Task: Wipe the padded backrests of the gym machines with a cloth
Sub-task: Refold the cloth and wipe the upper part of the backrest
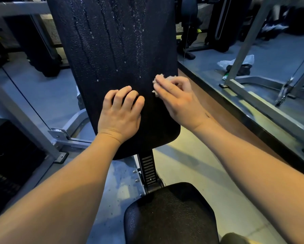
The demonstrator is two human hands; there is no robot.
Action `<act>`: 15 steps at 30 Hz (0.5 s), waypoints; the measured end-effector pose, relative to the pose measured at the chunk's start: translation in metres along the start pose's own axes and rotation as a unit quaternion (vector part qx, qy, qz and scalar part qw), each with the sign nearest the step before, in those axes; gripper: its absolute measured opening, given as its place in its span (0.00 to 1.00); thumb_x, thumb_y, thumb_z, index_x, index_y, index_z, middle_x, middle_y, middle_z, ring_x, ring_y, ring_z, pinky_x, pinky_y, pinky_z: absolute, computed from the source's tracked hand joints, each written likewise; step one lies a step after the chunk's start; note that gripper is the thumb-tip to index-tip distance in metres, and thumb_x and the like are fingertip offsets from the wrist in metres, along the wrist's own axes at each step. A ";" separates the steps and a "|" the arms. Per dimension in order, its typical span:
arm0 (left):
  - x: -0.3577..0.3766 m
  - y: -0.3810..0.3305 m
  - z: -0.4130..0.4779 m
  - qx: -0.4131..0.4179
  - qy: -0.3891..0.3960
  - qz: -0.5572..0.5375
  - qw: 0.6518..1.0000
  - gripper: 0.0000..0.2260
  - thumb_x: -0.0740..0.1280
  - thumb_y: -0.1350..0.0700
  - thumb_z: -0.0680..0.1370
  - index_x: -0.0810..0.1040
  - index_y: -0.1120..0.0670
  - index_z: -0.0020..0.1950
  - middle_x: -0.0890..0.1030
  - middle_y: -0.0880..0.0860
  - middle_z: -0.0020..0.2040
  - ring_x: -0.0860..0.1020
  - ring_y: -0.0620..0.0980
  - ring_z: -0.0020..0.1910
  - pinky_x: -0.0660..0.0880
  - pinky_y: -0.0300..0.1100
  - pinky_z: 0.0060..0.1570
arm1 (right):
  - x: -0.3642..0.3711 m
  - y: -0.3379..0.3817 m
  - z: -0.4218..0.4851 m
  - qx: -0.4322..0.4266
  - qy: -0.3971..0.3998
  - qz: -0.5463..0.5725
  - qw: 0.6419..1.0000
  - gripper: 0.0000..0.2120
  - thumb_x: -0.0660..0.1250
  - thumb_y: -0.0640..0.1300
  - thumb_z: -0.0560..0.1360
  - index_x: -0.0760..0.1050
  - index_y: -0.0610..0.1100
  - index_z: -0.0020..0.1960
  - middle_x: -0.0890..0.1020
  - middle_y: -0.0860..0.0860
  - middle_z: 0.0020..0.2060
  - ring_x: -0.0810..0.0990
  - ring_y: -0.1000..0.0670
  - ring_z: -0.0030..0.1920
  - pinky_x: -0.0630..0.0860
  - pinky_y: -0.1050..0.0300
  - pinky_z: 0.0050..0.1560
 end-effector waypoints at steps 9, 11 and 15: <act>0.001 0.001 0.000 -0.006 0.012 0.001 1.000 0.15 0.62 0.54 0.79 0.75 0.55 0.64 0.76 0.57 0.64 0.68 0.59 0.68 0.63 0.57 0.68 | 0.000 -0.010 0.052 0.140 -0.078 0.005 0.987 0.18 0.61 0.41 0.83 0.74 0.37 0.70 0.75 0.40 0.69 0.74 0.38 0.60 0.67 0.56 0.65; 0.002 0.001 -0.001 -0.006 0.011 0.005 1.000 0.15 0.61 0.54 0.79 0.75 0.55 0.64 0.76 0.57 0.63 0.68 0.59 0.68 0.63 0.57 0.68 | -0.002 -0.004 0.043 0.139 -0.073 0.030 0.987 0.17 0.62 0.41 0.82 0.75 0.39 0.70 0.74 0.38 0.66 0.74 0.38 0.61 0.68 0.54 0.64; 0.002 0.001 0.000 -0.003 0.016 0.004 1.000 0.15 0.60 0.54 0.79 0.76 0.55 0.64 0.76 0.57 0.64 0.68 0.59 0.69 0.63 0.57 0.68 | -0.006 -0.013 0.060 0.221 -0.086 0.077 0.968 0.19 0.65 0.41 0.80 0.74 0.42 0.71 0.74 0.41 0.62 0.73 0.42 0.60 0.65 0.61 0.64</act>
Point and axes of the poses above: each hand's wrist, its own z-axis towards the middle knuckle, its own x-axis out of the palm, y = z × x, the point moved 2 cm from there along z, towards the middle knuckle
